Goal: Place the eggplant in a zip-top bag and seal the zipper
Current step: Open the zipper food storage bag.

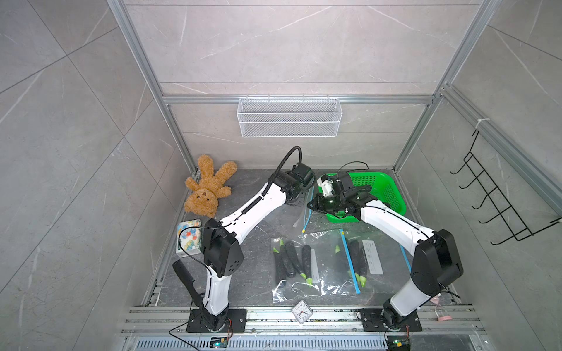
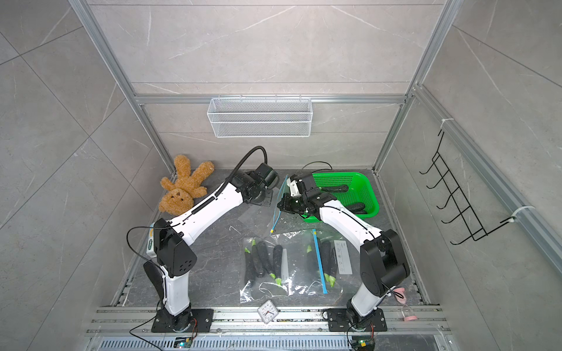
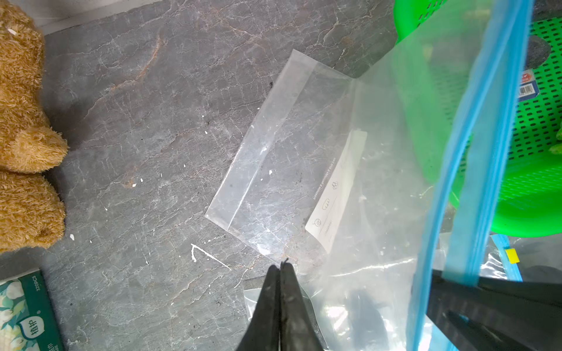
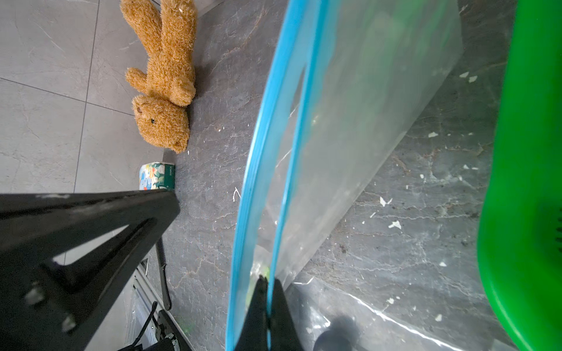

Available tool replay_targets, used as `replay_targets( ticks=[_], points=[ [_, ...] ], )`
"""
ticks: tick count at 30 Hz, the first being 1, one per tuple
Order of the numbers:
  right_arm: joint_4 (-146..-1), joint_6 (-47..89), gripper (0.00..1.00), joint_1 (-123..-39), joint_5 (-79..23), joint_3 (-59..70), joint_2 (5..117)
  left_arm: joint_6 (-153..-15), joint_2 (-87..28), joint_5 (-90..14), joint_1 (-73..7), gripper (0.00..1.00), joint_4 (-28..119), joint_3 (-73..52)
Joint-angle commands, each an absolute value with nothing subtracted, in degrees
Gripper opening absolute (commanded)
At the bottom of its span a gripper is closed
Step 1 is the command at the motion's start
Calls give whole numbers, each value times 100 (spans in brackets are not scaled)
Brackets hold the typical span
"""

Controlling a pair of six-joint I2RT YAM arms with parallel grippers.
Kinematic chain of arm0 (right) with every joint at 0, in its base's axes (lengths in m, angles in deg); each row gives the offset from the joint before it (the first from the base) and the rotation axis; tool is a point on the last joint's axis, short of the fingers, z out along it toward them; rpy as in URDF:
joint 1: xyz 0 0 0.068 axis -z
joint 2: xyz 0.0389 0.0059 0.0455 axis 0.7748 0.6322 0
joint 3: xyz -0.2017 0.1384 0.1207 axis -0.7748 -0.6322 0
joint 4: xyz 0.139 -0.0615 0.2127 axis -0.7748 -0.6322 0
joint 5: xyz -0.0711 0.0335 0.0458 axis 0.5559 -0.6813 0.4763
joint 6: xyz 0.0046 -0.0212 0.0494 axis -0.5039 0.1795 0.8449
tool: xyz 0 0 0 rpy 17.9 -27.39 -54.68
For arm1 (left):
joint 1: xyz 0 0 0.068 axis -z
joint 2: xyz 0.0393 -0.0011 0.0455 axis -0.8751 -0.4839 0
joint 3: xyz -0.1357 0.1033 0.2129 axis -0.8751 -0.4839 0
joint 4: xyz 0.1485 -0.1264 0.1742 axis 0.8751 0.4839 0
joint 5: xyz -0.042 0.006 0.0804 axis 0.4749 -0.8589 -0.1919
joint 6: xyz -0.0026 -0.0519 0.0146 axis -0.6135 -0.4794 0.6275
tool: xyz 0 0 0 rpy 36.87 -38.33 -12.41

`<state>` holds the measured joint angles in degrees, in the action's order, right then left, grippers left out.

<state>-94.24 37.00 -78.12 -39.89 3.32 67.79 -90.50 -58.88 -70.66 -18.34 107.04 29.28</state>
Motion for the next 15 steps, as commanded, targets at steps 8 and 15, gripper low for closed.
replay_targets(
  ticks=[8, 15],
  points=[
    [-9673, 3598, 0, -7846, -3986, 597, 6649, -9142, -5056, -5841, -1876, 51, 9681, 2223],
    [-9660, 3626, 0, -7847, -3933, 570, 6634, -9213, -4693, -5302, -1878, 55, 9386, 1747]
  ],
)
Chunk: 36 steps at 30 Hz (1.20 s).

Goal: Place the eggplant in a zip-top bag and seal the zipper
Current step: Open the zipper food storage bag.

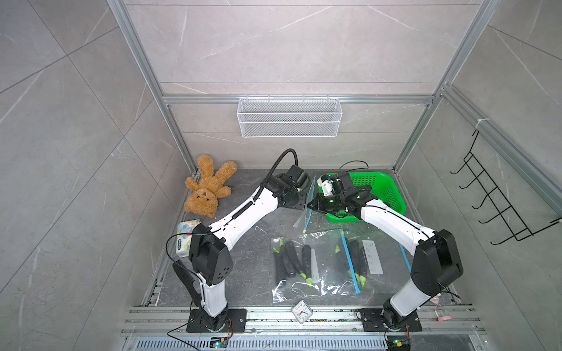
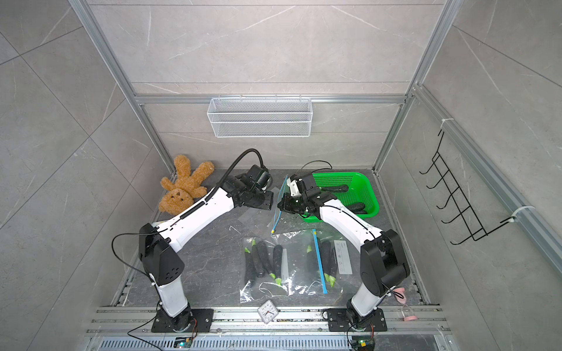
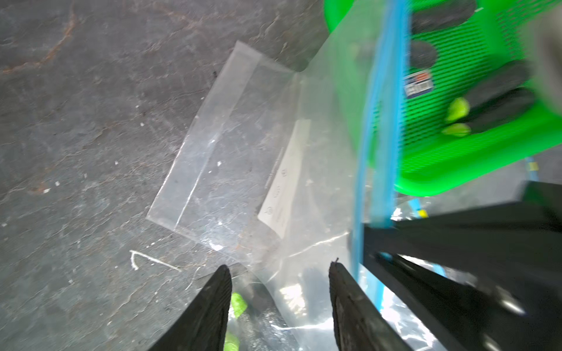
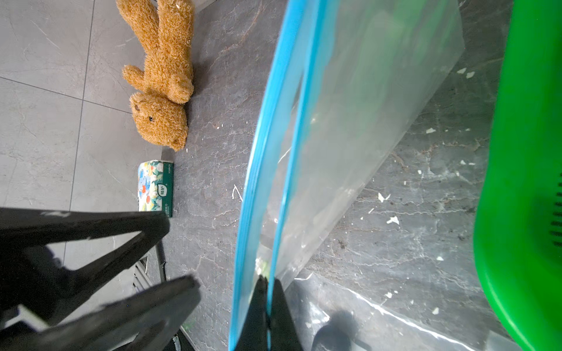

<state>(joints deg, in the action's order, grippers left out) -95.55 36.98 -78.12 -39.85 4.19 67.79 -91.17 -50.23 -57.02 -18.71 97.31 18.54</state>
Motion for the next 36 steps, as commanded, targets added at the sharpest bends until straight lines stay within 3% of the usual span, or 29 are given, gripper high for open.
replay_targets(
  ticks=[1, 9, 15, 20, 29, 36],
  points=[
    [-9660, 3625, 0, -7847, -3923, 578, 6623, -9213, -4643, -5190, -1871, 55, 9313, 1655],
    [-9677, 3629, 0, -7847, -3887, 629, 6613, -9064, -4794, -4462, -1869, 56, 9092, 1531],
    [-9695, 3620, 0, -7846, -3880, 674, 6609, -8949, -4996, -4489, -1853, 54, 9262, 1631],
    [-9703, 3630, 0, -7846, -3885, 719, 6608, -8892, -5153, -4691, -1854, 45, 9445, 1647],
    [-9777, 3616, 0, -7843, -3840, 716, 6566, -8887, -5196, -5269, -1854, 20, 9598, 1665],
    [-9944, 3551, 0, -7872, -3735, 699, 6582, -8736, -5318, -5635, -1870, 14, 9925, 2117]
  ],
)
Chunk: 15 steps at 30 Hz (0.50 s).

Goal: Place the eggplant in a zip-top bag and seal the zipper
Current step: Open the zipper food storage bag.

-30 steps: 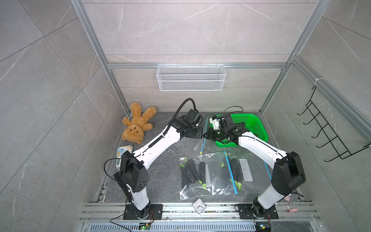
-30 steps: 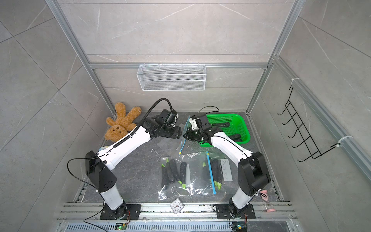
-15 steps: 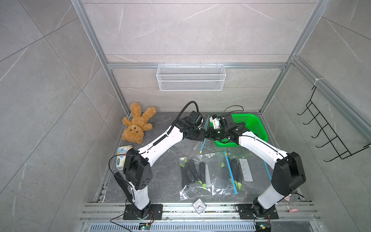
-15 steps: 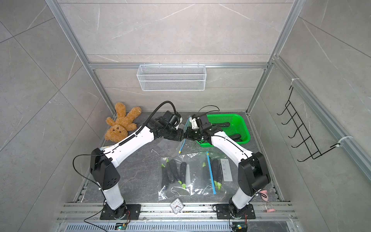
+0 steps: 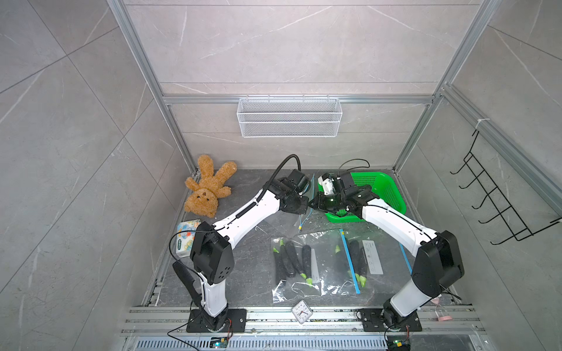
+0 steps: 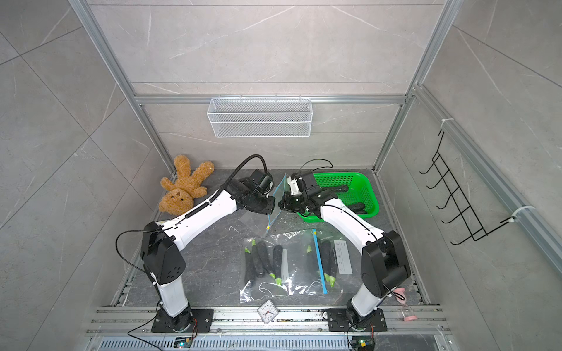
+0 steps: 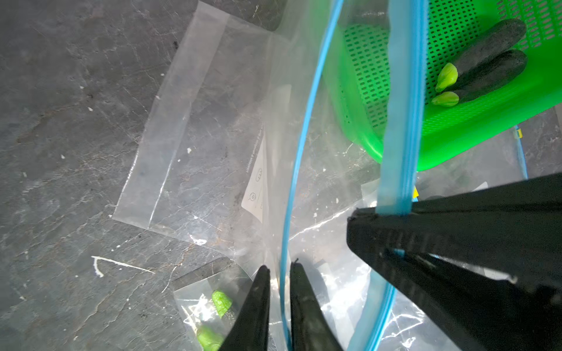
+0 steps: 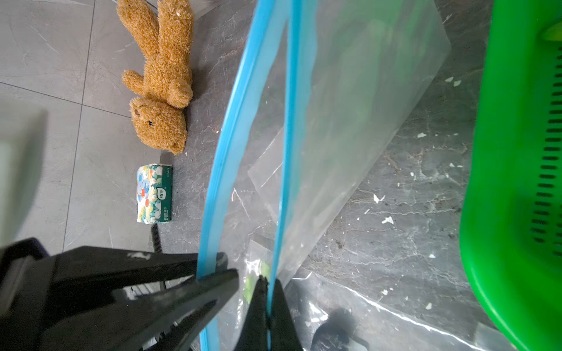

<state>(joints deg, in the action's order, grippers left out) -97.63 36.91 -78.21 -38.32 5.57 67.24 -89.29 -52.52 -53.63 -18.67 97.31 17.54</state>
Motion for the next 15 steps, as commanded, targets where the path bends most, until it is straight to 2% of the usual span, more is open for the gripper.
replay_targets(
  ticks=[1, 5, 13, 15],
  points=[
    [-9954, 3542, 0, -7872, -3735, 690, 6582, -8717, -5353, -5677, -1870, 12, 9969, 2188],
    [-10019, 3498, 0, -7883, -3712, 696, 6560, -8671, -5448, -5789, -1870, 0, 10082, 2371],
    [-10047, 3457, 0, -7882, -3776, 747, 6512, -8539, -5497, -6031, -1863, 0, 10343, 2544],
    [-10047, 3454, 5, -7882, -3785, 754, 6462, -8523, -5471, -6206, -1870, 0, 10442, 2578]
  ],
)
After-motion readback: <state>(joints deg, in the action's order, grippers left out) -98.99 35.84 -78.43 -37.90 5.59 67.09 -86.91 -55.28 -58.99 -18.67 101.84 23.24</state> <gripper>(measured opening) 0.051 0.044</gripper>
